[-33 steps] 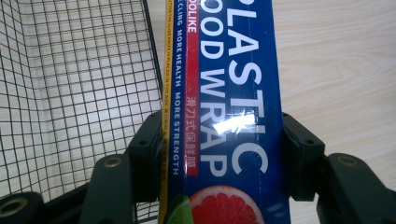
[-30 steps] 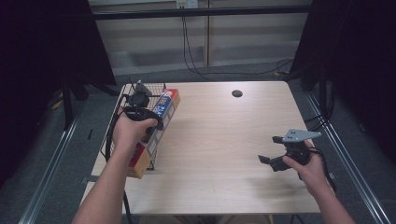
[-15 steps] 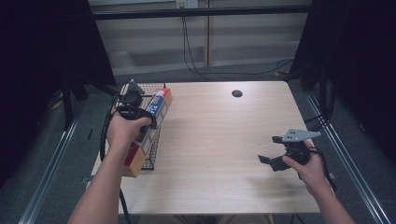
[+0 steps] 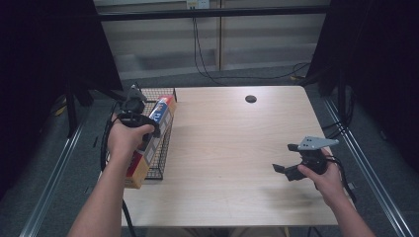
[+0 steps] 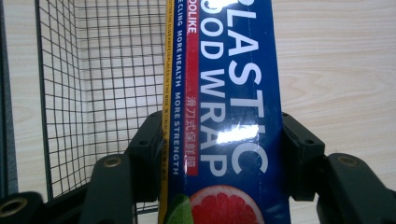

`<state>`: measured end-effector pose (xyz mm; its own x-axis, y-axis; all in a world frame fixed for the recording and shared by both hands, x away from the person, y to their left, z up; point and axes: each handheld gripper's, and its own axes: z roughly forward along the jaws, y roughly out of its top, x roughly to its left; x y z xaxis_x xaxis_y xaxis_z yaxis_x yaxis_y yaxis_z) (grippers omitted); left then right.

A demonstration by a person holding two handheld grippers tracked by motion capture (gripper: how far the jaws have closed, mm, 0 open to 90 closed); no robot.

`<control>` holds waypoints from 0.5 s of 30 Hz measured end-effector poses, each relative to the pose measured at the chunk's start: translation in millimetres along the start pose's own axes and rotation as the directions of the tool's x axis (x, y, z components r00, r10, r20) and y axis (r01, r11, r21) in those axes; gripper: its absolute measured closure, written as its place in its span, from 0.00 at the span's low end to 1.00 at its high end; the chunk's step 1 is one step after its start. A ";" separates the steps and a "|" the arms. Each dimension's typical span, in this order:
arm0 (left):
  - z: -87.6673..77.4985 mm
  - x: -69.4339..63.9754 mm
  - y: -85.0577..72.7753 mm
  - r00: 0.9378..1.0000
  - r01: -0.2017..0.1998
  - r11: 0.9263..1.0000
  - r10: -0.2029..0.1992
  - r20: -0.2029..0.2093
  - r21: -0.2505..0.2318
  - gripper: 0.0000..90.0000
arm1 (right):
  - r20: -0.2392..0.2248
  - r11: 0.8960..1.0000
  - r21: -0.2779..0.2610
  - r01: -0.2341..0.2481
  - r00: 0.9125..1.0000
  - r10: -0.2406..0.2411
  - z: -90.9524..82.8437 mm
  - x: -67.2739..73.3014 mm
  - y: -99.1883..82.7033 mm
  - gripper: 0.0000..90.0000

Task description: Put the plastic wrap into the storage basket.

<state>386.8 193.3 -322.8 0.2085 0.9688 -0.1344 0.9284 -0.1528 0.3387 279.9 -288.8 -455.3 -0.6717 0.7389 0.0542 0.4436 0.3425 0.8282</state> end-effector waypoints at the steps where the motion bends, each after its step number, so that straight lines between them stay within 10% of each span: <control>1: 0.0 1.1 -0.2 1.000 0.002 1.000 -0.002 -0.002 0.000 0.48 | 0.000 1.000 0.000 0.000 1.000 0.000 0.3 0.0 0.0 0.03; 15: -1.9 12.4 -3.2 0.999 0.036 0.999 -0.036 -0.006 -0.002 0.48 | -0.008 1.000 -0.001 0.003 1.000 -0.003 2.2 1.1 1.0 0.03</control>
<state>385.9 206.2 -323.8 0.1730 0.9748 -0.1405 0.9347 -0.1175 0.3356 280.9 -286.4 -455.6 -0.6779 0.7330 0.0566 0.4412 0.3441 0.8288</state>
